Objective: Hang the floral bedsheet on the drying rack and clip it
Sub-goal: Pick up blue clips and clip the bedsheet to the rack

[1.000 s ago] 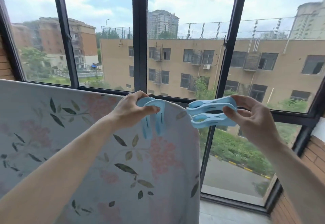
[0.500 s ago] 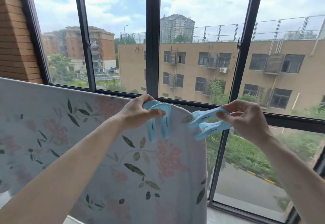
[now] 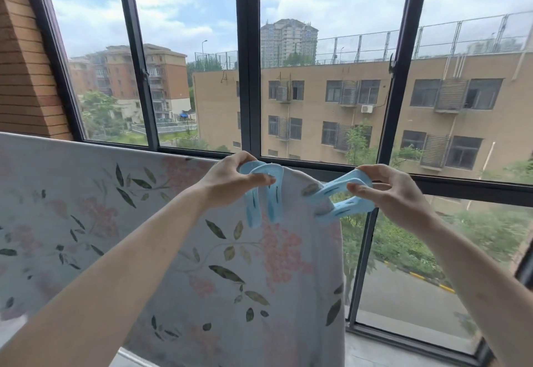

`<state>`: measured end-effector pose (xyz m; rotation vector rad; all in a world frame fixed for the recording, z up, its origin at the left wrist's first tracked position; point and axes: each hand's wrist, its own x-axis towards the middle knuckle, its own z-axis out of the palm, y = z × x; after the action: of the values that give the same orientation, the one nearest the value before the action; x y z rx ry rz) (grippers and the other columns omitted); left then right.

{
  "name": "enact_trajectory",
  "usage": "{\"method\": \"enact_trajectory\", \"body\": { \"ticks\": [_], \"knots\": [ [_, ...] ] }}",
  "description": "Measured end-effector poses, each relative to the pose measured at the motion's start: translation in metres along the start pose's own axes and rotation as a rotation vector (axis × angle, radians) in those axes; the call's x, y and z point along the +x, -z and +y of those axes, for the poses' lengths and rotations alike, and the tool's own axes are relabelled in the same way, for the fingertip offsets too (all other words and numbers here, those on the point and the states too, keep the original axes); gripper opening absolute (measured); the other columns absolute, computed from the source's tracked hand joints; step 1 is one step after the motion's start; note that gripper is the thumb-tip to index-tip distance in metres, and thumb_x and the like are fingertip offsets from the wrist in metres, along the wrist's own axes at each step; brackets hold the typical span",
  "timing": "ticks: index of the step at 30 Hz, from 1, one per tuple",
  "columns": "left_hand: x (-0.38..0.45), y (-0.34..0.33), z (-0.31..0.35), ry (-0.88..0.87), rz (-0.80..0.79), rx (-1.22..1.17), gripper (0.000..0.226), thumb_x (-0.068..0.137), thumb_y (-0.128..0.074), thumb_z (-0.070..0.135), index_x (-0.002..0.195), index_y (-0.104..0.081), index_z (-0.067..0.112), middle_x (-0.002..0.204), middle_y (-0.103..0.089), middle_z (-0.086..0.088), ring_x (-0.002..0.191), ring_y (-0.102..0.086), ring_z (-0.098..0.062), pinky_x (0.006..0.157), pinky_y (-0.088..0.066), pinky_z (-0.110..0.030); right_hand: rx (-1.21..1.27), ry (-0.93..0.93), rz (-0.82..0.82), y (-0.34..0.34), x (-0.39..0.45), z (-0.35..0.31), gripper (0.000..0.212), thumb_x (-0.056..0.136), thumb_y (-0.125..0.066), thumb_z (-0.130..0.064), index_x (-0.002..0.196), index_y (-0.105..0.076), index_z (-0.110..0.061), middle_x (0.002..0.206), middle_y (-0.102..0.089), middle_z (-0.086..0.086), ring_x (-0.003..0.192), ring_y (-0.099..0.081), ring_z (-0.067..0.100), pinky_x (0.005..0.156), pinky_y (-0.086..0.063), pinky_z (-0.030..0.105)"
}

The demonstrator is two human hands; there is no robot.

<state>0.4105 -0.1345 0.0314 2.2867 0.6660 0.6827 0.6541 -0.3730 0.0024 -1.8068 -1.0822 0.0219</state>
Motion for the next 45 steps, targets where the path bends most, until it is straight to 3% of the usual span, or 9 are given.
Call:
{"method": "enact_trajectory", "body": {
  "ticks": [3,5,10,14,18,22,24,32,45],
  "knots": [
    [0.001,-0.002,0.000,-0.014,-0.006,0.002,0.043,0.073,-0.074,0.068,0.103,-0.064,0.039,0.104,-0.070,0.012,0.100,-0.065,-0.010,0.089,-0.051,-0.035,-0.022,-0.037,0.003,-0.002,-0.008,-0.004,0.102,0.051,-0.071,-0.091,0.138,-0.058,-0.039,0.120,-0.071,-0.015,0.112,-0.068,0.008,0.094,-0.059,0.044],
    [0.000,-0.004,0.000,-0.027,-0.014,0.001,0.045,0.072,-0.075,0.070,0.104,-0.064,0.039,0.104,-0.070,0.013,0.100,-0.065,-0.009,0.090,-0.051,-0.035,-0.094,-0.023,0.032,-0.009,-0.015,-0.014,0.090,0.063,-0.076,-0.078,0.143,-0.052,-0.043,0.129,-0.063,-0.013,0.121,-0.062,0.013,0.100,-0.055,0.045],
    [-0.002,0.006,0.000,-0.062,-0.073,0.031,0.053,0.077,-0.067,0.080,0.112,-0.061,0.040,0.111,-0.067,0.015,0.104,-0.062,-0.006,0.089,-0.050,-0.033,-0.220,0.232,0.275,-0.028,-0.026,-0.047,0.066,0.083,-0.083,-0.032,0.143,-0.056,-0.031,0.148,-0.050,-0.015,0.127,-0.038,-0.008,0.107,-0.024,0.008],
    [-0.008,0.029,-0.010,-0.076,-0.016,0.017,0.044,0.087,-0.063,0.072,0.116,-0.059,0.039,0.110,-0.066,0.010,0.098,-0.063,-0.011,0.078,-0.052,-0.033,-0.179,0.371,0.309,-0.048,-0.031,-0.076,0.049,0.086,-0.079,-0.026,0.133,-0.066,-0.032,0.143,-0.055,-0.020,0.131,-0.048,-0.005,0.110,-0.026,0.005],
    [-0.021,0.061,-0.038,-0.066,0.087,0.006,0.046,0.076,-0.068,0.064,0.117,-0.057,0.045,0.114,-0.061,0.016,0.102,-0.060,-0.007,0.075,-0.052,-0.030,-0.170,0.409,0.205,-0.090,-0.032,-0.104,0.042,0.086,-0.078,-0.026,0.127,-0.070,-0.034,0.139,-0.057,-0.025,0.127,-0.052,-0.005,0.109,-0.032,0.007],
    [-0.046,0.113,-0.080,-0.022,0.098,0.110,0.049,0.076,-0.077,0.049,0.119,-0.057,0.042,0.112,-0.061,0.017,0.099,-0.058,-0.003,0.078,-0.047,-0.025,-0.226,0.361,-0.002,-0.151,-0.026,-0.128,0.041,0.090,-0.074,-0.037,0.129,-0.064,-0.045,0.144,-0.048,-0.031,0.130,-0.044,-0.007,0.106,-0.019,0.002],
    [-0.061,0.145,-0.106,0.032,0.106,0.160,0.052,0.078,-0.079,0.045,0.125,-0.057,0.038,0.111,-0.062,0.017,0.098,-0.058,-0.002,0.077,-0.046,-0.024,-0.211,0.383,-0.079,-0.186,-0.021,-0.146,0.043,0.091,-0.073,-0.038,0.132,-0.062,-0.044,0.146,-0.046,-0.028,0.134,-0.042,-0.004,0.110,-0.027,0.013],
    [-0.140,0.285,-0.209,0.269,0.243,0.213,0.081,0.052,-0.070,0.094,0.110,-0.068,0.038,0.104,-0.071,0.018,0.099,-0.067,-0.007,0.085,-0.059,-0.035,-0.100,0.479,-0.212,-0.332,0.002,-0.232,0.043,0.091,-0.072,-0.040,0.132,-0.061,-0.043,0.147,-0.042,-0.031,0.133,-0.042,-0.004,0.108,-0.034,0.022],
    [-0.199,0.441,-0.332,0.384,0.497,0.196,0.073,0.065,-0.062,0.094,0.109,-0.070,0.036,0.101,-0.074,0.020,0.094,-0.066,0.002,0.073,-0.046,-0.020,-0.013,0.566,-0.394,-0.544,0.047,-0.341,0.050,0.092,-0.072,-0.038,0.139,-0.056,-0.042,0.152,-0.040,-0.024,0.137,-0.041,0.004,0.109,-0.030,0.023]
  ]
}}
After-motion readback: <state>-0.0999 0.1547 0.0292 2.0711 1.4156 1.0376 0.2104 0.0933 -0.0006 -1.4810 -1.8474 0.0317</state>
